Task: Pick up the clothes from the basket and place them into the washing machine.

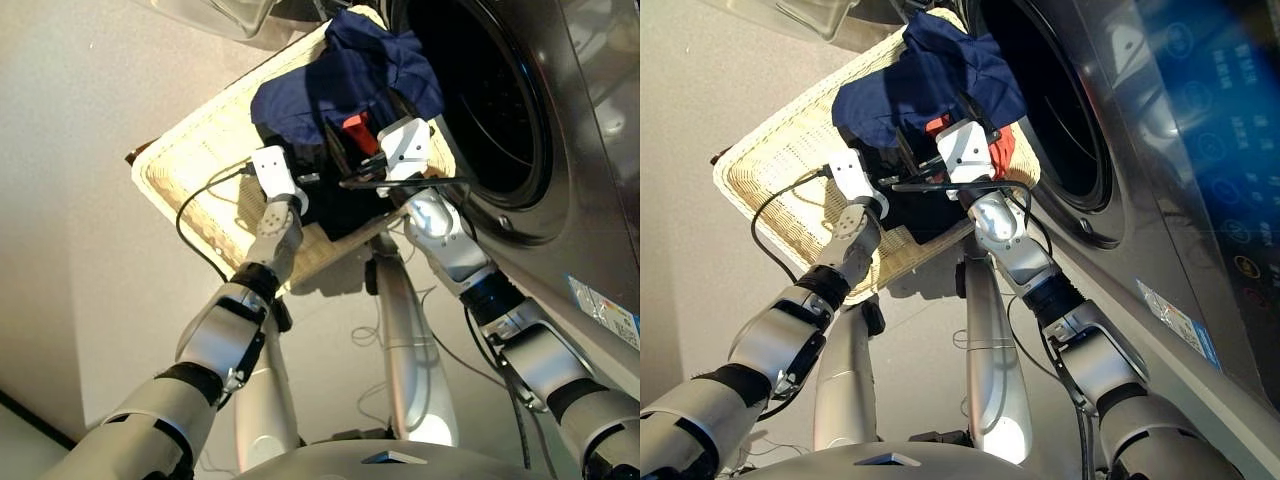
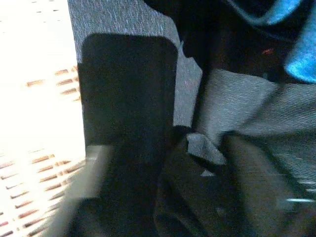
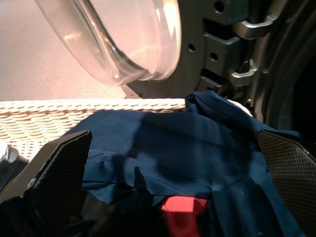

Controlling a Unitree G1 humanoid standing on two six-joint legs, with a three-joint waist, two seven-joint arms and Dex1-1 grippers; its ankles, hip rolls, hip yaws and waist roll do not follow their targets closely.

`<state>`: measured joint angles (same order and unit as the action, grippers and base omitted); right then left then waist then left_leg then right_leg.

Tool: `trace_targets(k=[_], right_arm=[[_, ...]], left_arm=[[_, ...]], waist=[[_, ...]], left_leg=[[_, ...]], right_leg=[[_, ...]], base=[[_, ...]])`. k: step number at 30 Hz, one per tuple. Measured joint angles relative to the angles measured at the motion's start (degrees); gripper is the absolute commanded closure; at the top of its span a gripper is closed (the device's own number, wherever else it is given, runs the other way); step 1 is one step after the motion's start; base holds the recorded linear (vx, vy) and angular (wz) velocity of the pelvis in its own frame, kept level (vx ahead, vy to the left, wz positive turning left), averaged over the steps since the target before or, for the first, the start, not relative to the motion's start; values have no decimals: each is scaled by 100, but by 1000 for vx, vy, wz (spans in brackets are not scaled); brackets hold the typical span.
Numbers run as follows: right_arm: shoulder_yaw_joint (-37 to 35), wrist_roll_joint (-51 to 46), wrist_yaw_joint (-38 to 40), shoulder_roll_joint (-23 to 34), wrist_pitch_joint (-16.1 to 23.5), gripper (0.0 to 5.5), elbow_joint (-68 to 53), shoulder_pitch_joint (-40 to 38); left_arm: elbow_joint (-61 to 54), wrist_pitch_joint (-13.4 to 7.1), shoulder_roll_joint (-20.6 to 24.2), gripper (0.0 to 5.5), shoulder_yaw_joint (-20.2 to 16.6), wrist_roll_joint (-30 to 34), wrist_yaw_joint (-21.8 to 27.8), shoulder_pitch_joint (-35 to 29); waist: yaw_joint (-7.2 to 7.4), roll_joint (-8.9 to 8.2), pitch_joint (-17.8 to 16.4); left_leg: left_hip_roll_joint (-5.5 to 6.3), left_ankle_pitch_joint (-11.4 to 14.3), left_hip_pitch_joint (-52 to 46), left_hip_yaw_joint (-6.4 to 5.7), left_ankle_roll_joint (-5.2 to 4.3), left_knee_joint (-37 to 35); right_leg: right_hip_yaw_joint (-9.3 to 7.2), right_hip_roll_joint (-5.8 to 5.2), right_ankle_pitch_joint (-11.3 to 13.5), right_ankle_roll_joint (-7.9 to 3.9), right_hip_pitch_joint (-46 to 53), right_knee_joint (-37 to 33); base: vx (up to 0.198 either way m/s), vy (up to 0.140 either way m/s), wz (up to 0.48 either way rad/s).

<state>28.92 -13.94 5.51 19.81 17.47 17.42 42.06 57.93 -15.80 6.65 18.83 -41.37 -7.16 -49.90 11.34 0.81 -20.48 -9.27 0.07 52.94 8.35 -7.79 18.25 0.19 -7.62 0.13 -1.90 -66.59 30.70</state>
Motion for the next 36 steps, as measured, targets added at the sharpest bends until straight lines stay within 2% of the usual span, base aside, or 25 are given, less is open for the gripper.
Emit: trace_targets(k=[1,3,4,6,10,16,20,21,25,26,29,36], right_arm=[[-12,0,-1,1,1,0,2,-7],[-4,2,-4,2,4,0,61,-4],[29,4,-7,1,4,0,120,1],[47,15,-20,24,8,0,321,-30],[58,280,12,97,4,0,862,-116],[303,983,19,271,-103,0,1442,-308],[662,1402,-178,428,-111,0,1556,-296],[728,1495,-243,446,-111,0,1556,-294],[960,1740,-401,451,-115,0,1560,-330],[970,1818,-428,437,-114,0,1560,-346],[982,1836,-436,421,-119,0,1561,-427],[974,2050,-451,470,-127,0,1567,-504]], left_arm=[[-1,0,-4,550,-1,-1,1,-2],[-4,-3,-12,550,-11,-17,4,27],[-16,0,-1,550,-1,-16,4,31],[-74,-2,41,550,1,-24,20,88],[-443,-17,81,550,5,-146,194,322],[-1126,-68,74,550,11,-458,384,729],[-1562,-136,83,550,12,-607,477,838],[-1688,-145,90,550,15,-682,496,874],[-1780,-171,63,550,32,-820,502,960],[-1782,-171,65,550,52,-822,501,980],[-1788,-168,66,550,74,-815,495,1090],[-1820,-155,36,550,98,-791,445,1200]], waist=[[0,0,0],[-14,-3,-2],[-15,-6,-3],[-20,-18,-10],[-30,-21,-11],[-77,-23,-10],[-232,-6,1],[-222,4,7],[-336,27,23],[-356,47,40],[-379,148,104],[-365,189,131]], left_leg=[[17,1,-3,-54,0,9],[32,-20,-38,-64,-26,25],[31,-1,-58,-65,3,53],[51,-24,-213,-71,-19,-8],[112,-110,-602,-63,27,-300],[176,-362,-1428,-163,14,-923],[228,-446,-1816,-210,95,-1182],[241,-480,-1891,-206,113,-1247],[276,-531,-2099,-208,149,-1357],[292,-556,-2133,-210,182,-1415],[306,-610,-2174,-180,247,-1521],[287,-617,-2293,-181,250,-1565]], right_leg=[[-3,-10,-1,-1,11,19],[-27,-21,14,17,46,46],[-30,-30,-39,-27,70,60],[-30,-62,-18,34,183,79],[-47,-116,-57,-23,503,-11],[-312,-228,-58,-17,1243,-214],[-444,-306,-101,-35,1600,-280],[-464,-337,-102,-37,1663,-281],[-487,-394,-148,-75,1868,-281],[-489,-410,-147,-74,1881,-285],[-496,-430,-149,-78,1898,-310],[-528,-410,-148,-80,2034,-370]], base=[[0,0,0],[0,0,0],[-127,5,28],[-126,9,21],[0,0,0],[0,0,0],[0,0,0],[0,0,0],[0,0,0],[0,0,0],[0,0,0],[0,0,0]])
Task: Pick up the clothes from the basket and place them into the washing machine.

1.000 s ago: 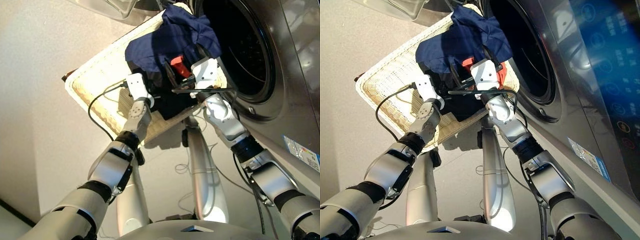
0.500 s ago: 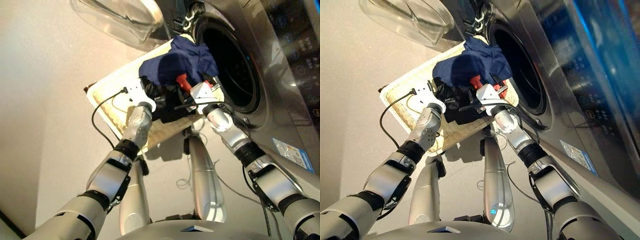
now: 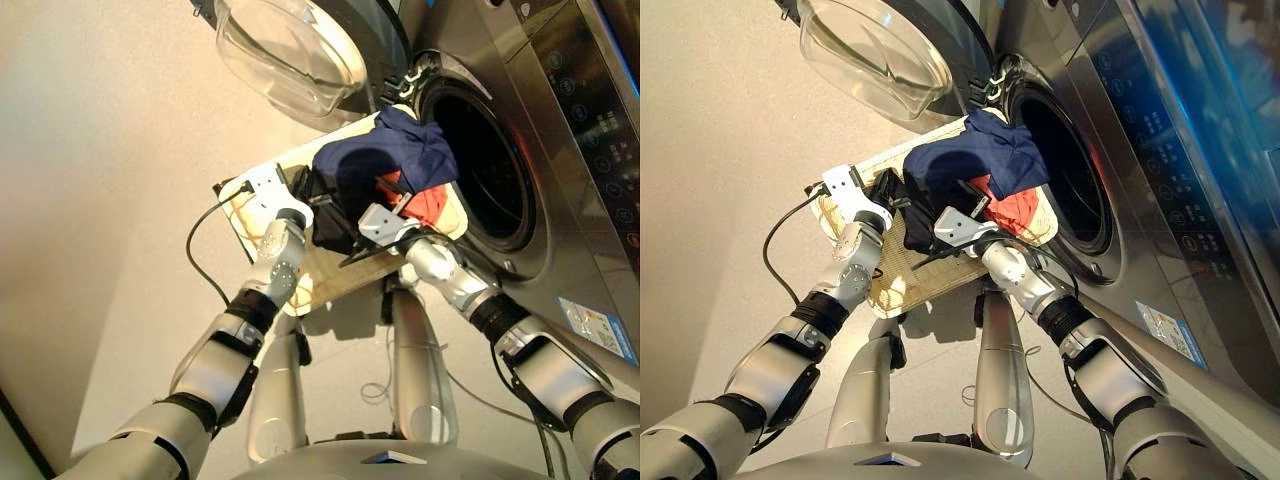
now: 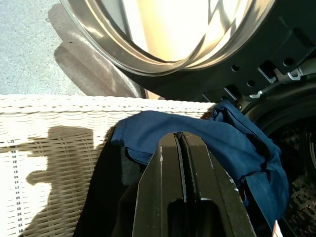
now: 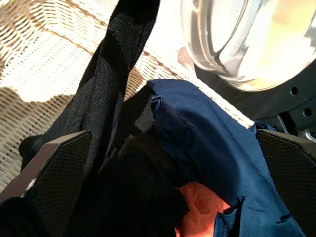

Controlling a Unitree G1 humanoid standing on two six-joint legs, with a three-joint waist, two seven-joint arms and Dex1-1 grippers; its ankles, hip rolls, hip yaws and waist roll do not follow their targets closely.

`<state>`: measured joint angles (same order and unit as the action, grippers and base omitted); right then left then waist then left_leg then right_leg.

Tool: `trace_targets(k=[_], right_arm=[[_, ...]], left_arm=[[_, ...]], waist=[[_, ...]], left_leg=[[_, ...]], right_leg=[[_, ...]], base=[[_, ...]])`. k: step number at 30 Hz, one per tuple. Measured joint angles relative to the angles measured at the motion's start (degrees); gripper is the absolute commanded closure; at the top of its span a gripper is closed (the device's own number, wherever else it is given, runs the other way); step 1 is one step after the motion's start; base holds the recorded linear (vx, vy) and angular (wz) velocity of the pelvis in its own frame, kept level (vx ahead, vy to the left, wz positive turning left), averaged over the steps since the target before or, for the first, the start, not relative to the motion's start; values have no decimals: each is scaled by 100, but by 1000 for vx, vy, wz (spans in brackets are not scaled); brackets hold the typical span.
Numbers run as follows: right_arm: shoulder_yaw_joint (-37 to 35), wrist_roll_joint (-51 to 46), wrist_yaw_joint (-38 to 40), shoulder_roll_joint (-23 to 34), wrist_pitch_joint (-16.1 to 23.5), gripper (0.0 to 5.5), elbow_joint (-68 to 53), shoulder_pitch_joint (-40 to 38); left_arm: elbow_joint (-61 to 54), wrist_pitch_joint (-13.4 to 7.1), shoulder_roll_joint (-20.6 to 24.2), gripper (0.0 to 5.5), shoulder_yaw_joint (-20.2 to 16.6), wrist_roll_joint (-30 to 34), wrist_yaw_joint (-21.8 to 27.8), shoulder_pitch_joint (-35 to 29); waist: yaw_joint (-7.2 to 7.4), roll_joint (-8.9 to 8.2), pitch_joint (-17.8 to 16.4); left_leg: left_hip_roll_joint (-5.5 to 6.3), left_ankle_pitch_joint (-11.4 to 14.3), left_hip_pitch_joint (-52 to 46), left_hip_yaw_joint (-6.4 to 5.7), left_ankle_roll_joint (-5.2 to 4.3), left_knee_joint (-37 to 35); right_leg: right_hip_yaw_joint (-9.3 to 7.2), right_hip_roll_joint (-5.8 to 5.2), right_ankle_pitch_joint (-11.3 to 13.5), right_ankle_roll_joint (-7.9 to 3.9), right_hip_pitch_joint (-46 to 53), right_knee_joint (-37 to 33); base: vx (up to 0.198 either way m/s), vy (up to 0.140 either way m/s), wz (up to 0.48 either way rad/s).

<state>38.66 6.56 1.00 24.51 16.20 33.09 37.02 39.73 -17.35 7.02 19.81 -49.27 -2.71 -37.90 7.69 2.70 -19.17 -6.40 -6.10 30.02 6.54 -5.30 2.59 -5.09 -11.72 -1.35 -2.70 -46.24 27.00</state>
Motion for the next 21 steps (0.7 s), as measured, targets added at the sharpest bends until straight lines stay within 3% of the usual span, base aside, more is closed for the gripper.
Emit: trace_targets(k=[1,2,3,11,14,17,21], right_arm=[[-1,1,-15,6,0,0,0,2],[-1,6,-21,23,-2,0,-1,3],[-3,9,-21,33,-5,0,-1,-14],[-60,225,117,209,-96,0,-33,-66],[-127,229,160,356,-98,0,-324,-162],[-247,229,205,380,-97,0,-449,-197],[-412,223,256,374,-92,0,-554,-237]], left_arm=[[-50,1,-1,550,16,0,0,7],[-159,13,9,397,23,-2,-1,36],[-296,14,13,0,27,-1,0,76],[-256,55,12,0,249,154,11,156],[122,139,-125,0,245,276,47,154],[556,191,-194,0,256,417,60,115],[1001,243,-214,0,217,652,38,-66]], waist=[[-5,26,20],[-2,50,34],[2,75,50],[14,272,226],[48,266,230],[184,251,230],[312,81,128]], left_leg=[[-1,-1,-3,-2,0,-7],[2,-8,-8,-2,-1,-19],[3,-31,-25,1,-2,-59],[2,-32,189,9,-1,-63],[12,-36,370,65,-8,-31],[7,-27,634,141,-24,94],[-48,85,958,284,-168,360]], right_leg=[[-4,1,-3,-4,1,1],[-6,0,-3,-4,0,1],[-6,-2,-3,-4,-2,1],[20,16,-13,-11,-245,36],[63,14,-13,-10,-491,104],[120,19,4,12,-735,126],[272,122,42,12,-1083,167]], base=[[0,0,0],[0,0,0],[0,0,0],[0,0,0],[0,0,0],[0,0,0],[-6,3,-116]])
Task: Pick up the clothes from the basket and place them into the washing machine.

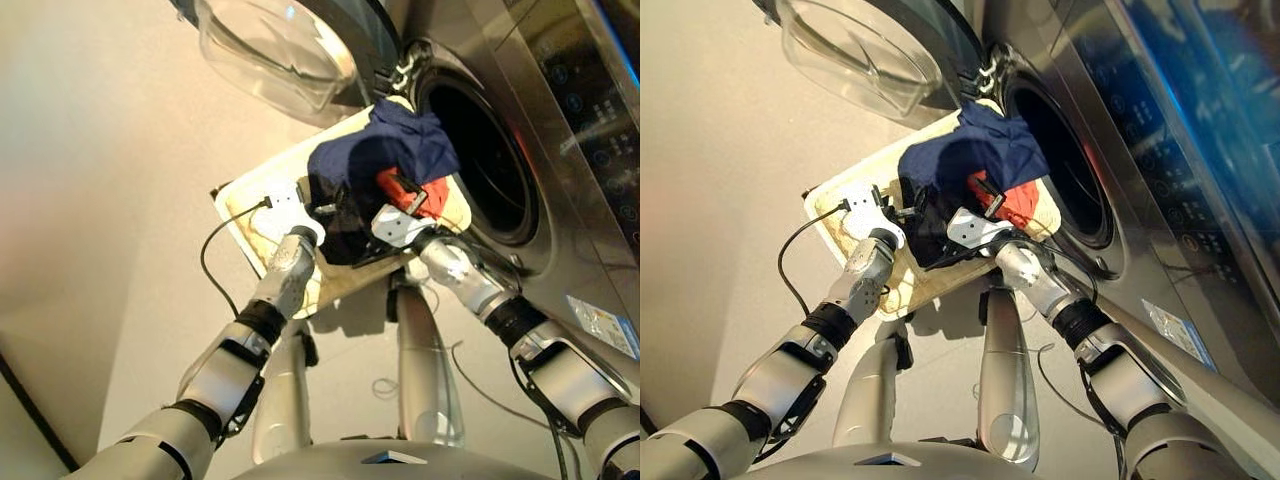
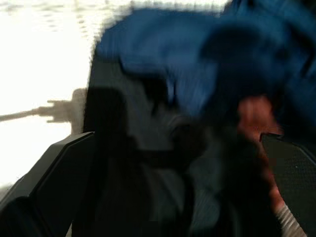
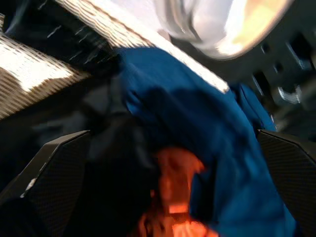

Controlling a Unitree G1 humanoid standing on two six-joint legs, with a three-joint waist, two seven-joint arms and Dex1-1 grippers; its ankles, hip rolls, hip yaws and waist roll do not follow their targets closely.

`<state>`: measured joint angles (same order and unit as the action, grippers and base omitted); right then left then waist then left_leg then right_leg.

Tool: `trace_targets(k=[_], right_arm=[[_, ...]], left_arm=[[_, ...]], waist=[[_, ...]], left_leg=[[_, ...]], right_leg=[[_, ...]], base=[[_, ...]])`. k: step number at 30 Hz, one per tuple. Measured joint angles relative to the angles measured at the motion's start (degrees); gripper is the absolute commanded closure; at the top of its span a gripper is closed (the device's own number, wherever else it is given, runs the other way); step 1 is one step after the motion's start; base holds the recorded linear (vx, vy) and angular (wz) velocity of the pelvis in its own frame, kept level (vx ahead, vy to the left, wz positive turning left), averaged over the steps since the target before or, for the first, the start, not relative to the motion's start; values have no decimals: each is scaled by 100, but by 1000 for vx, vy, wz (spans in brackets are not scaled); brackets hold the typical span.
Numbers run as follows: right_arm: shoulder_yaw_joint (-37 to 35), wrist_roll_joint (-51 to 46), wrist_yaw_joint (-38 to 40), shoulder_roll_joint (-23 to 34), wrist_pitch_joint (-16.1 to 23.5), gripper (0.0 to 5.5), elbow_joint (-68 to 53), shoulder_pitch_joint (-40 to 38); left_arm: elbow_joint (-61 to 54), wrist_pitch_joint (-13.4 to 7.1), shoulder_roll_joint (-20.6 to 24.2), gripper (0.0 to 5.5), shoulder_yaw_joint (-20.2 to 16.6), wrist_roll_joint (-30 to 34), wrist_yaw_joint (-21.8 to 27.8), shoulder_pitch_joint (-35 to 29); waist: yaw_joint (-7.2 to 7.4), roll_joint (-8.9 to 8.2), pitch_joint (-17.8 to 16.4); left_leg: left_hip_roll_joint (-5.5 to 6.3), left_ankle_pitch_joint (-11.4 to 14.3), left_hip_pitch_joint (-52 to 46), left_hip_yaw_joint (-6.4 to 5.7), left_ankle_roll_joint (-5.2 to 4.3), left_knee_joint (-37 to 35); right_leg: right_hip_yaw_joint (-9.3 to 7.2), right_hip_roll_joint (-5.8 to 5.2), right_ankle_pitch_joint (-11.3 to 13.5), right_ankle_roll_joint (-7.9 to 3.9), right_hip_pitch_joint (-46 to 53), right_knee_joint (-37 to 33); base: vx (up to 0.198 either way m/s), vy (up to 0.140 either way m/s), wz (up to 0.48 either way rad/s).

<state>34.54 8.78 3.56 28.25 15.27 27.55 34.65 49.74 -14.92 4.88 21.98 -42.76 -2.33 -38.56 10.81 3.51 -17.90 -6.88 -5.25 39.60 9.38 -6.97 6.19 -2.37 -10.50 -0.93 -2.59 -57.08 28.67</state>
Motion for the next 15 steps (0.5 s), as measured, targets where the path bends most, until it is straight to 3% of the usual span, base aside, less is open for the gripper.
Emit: trace_targets(k=[4,8,11,15], right_arm=[[-107,-7,9,3,3,0,-122,21],[-120,-20,4,-3,7,0,-333,6],[-312,-157,6,-3,14,0,-521,34],[-496,-362,-1,6,24,0,-713,65]], left_arm=[[387,7,75,0,-207,95,-70,-328],[601,16,266,0,-307,174,-207,-657],[816,2,296,0,-393,243,-266,-989],[933,-89,337,0,-545,373,-396,-1266]], waist=[[141,-186,-114],[169,-311,-260],[177,-311,-371],[183,-327,-521]], left_leg=[[-126,141,454,10,-64,361],[-308,374,790,-13,-148,803],[-355,484,1014,-170,-198,1019],[-361,583,1299,-224,-203,1278]], right_leg=[[116,156,102,43,-353,-68],[124,354,149,81,-539,-56],[147,428,172,111,-691,-3],[158,429,172,112,-888,94]], base=[[-2,1,-187],[73,-1,-213],[0,0,0],[0,0,0]])
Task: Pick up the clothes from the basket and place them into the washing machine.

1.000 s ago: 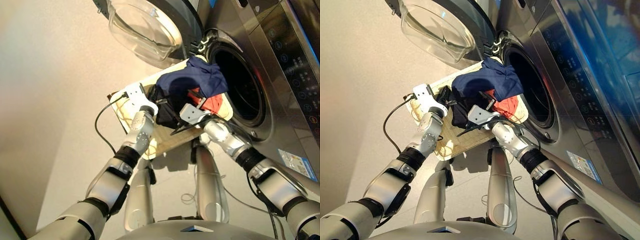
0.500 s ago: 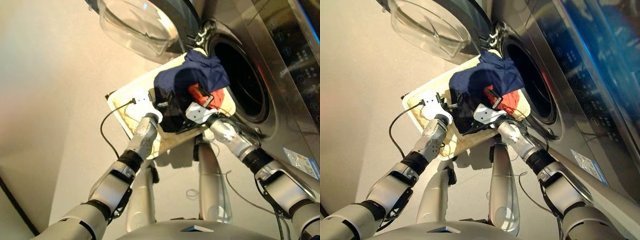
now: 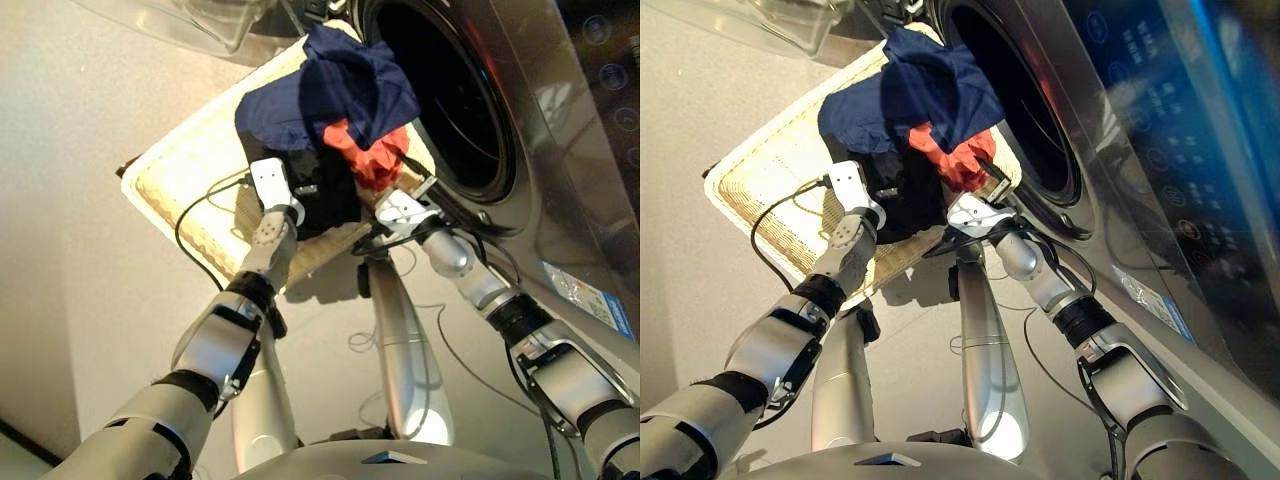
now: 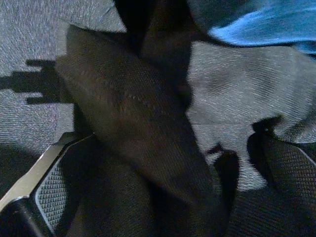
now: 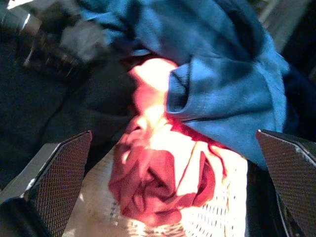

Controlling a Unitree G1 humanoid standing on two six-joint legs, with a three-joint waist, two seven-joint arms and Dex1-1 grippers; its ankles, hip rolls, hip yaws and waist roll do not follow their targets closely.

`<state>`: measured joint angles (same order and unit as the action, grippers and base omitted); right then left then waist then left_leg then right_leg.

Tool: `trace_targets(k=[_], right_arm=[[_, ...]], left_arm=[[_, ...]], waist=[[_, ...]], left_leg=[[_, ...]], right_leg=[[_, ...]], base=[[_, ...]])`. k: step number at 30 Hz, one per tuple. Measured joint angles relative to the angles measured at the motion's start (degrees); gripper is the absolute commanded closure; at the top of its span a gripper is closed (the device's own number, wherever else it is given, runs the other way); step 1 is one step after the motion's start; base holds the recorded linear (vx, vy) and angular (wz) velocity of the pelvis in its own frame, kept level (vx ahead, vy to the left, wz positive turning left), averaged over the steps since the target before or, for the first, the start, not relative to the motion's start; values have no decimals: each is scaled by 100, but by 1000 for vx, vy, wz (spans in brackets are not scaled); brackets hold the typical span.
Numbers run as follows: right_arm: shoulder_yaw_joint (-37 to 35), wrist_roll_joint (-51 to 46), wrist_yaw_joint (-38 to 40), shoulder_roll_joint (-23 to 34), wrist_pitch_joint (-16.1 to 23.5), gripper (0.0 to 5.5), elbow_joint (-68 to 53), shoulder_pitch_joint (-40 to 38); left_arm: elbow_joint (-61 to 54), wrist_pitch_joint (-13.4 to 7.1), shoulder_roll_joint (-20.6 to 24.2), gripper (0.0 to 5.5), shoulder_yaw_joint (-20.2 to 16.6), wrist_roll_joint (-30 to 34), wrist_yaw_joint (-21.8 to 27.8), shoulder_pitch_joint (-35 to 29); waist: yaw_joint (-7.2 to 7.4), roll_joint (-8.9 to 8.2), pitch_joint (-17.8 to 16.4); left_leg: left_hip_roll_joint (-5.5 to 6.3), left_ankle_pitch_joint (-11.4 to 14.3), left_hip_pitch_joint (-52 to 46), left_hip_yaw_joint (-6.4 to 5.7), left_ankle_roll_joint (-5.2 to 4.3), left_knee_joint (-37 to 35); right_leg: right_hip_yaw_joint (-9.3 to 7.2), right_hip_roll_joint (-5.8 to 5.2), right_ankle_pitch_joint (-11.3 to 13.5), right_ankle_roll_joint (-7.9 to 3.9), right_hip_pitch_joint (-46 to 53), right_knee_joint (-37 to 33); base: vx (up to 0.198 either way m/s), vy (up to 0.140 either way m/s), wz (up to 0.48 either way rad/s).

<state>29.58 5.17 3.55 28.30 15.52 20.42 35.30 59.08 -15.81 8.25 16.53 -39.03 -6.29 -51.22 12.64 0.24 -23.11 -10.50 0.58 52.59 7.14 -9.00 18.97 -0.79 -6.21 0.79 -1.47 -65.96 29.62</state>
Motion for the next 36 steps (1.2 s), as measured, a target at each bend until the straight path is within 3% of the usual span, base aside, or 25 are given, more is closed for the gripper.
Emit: trace_targets(k=[1,2,4,14,17,18,22,27,32,34,36], right_arm=[[2,-7,-6,-6,0,0,-9,3],[19,-51,-22,-6,1,0,-25,1],[2,-117,-32,-4,7,0,-89,-2],[32,-136,-45,-8,10,0,-77,87],[205,-138,4,-28,8,0,145,159],[266,-114,-2,-32,7,0,216,197],[473,-73,44,-76,-11,0,666,269],[608,338,89,-151,-21,0,997,184],[726,557,-21,-186,-21,0,1045,196],[856,635,-65,-180,-21,0,1050,211],[993,797,-129,-192,-22,0,1056,225]], left_arm=[[6,-32,-5,0,1,44,-1,-7],[6,-49,-5,209,0,120,-23,-8],[43,-44,6,539,-109,122,-90,-40],[78,17,27,550,-113,90,-37,-102],[4,32,1,550,-92,21,20,37],[-67,29,-7,550,-81,-39,40,112],[-556,28,3,550,66,-326,153,428],[-1495,11,1,550,268,-766,301,990],[-2306,-4,-35,550,394,-1206,439,1257],[-2506,-9,-58,550,399,-1357,492,1262],[-2675,-10,-66,550,416,-1549,539,1303]], waist=[[-2,-10,-45],[-1,-16,-52],[6,-26,-57],[8,-35,-60],[1,-42,-57],[-14,-45,-55],[-43,-46,-54],[-230,-32,-51],[-390,214,118],[-498,297,169],[-509,383,226]], left_leg=[[-2,53,32,-45,-5,106],[2,100,77,-75,6,191],[4,162,156,-89,12,342],[28,171,92,-108,22,371],[102,97,-246,-100,55,124],[132,31,-385,-99,25,12],[251,-125,-876,-81,89,-443],[343,-452,-1774,-84,140,-1245],[406,-625,-2113,-86,279,-1593],[407,-633,-2198,-83,277,-1609],[420,-634,-2236,-95,278,-1614]], right_leg=[[1,-1,-9,-4,-6,59],[-5,-3,-22,-5,-24,94],[11,-14,-40,-11,-68,143],[47,-71,-38,-10,-16,213],[-11,-151,-81,-23,244,146],[-39,-192,-24,40,345,135],[-114,-323,-53,10,688,44],[-266,-426,-101,-30,1368,-148],[-386,-533,-155,-86,1667,-188],[-389,-545,-161,-90,1760,-186],[-401,-544,-195,-111,1814,-172]], base=[[0,0,0],[0,0,0],[0,0,0],[0,0,0],[-83,-1,34],[-117,-15,45],[0,0,0],[0,0,0],[17,-8,74],[0,0,0],[0,0,0]])
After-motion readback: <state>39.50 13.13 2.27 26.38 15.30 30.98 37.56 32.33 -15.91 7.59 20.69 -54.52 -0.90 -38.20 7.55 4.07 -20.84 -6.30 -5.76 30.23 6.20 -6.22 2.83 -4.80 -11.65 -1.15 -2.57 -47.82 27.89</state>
